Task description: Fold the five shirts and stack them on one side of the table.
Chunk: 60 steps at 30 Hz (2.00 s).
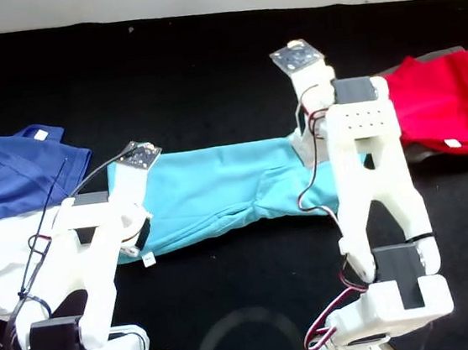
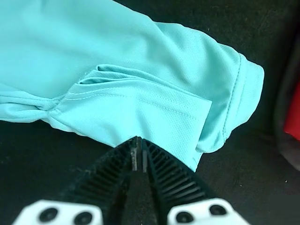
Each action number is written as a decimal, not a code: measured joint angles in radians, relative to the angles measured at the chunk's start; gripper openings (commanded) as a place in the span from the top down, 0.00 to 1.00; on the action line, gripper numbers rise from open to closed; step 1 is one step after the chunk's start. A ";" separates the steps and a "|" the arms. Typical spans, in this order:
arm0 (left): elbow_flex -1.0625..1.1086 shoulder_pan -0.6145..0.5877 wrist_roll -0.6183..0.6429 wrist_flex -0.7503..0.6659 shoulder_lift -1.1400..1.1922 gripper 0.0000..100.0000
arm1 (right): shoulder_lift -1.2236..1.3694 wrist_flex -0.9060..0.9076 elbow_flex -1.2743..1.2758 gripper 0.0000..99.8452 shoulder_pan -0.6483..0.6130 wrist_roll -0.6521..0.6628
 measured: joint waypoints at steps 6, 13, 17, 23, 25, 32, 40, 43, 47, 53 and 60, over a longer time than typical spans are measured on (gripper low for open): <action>0.000 0.000 0.000 0.000 0.000 0.99 | 0.160 -0.146 0.000 0.99 0.115 0.000; 0.000 0.000 0.000 0.000 0.000 0.99 | 0.420 -0.341 -0.032 0.99 0.176 0.000; 0.000 0.000 0.000 0.005 0.000 0.99 | 0.450 -0.293 -0.115 0.99 0.176 -0.002; -0.006 0.000 0.000 0.031 -0.003 0.99 | 0.450 -0.114 -0.327 0.99 0.180 -0.006; -0.028 -0.002 0.002 0.051 -0.002 0.99 | 0.422 -0.060 -0.374 0.99 0.178 -0.006; -0.276 -0.003 0.152 0.267 0.000 0.99 | 0.233 0.081 -0.410 0.99 0.178 -0.006; -0.476 -0.003 0.287 0.367 0.002 0.87 | 0.112 0.210 -0.410 0.99 0.178 -0.006; -0.476 -0.037 0.295 0.331 0.002 0.83 | 0.112 0.269 -0.410 0.99 0.167 -0.006; -0.436 -0.114 0.298 0.236 0.008 0.82 | 0.104 0.302 -0.410 0.99 0.130 -0.006; -0.443 -0.157 0.298 0.178 0.184 0.83 | -0.064 0.305 -0.364 0.99 0.077 -0.006; -0.543 -0.141 0.341 0.187 0.397 0.82 | -0.324 0.305 -0.141 0.99 0.049 -0.006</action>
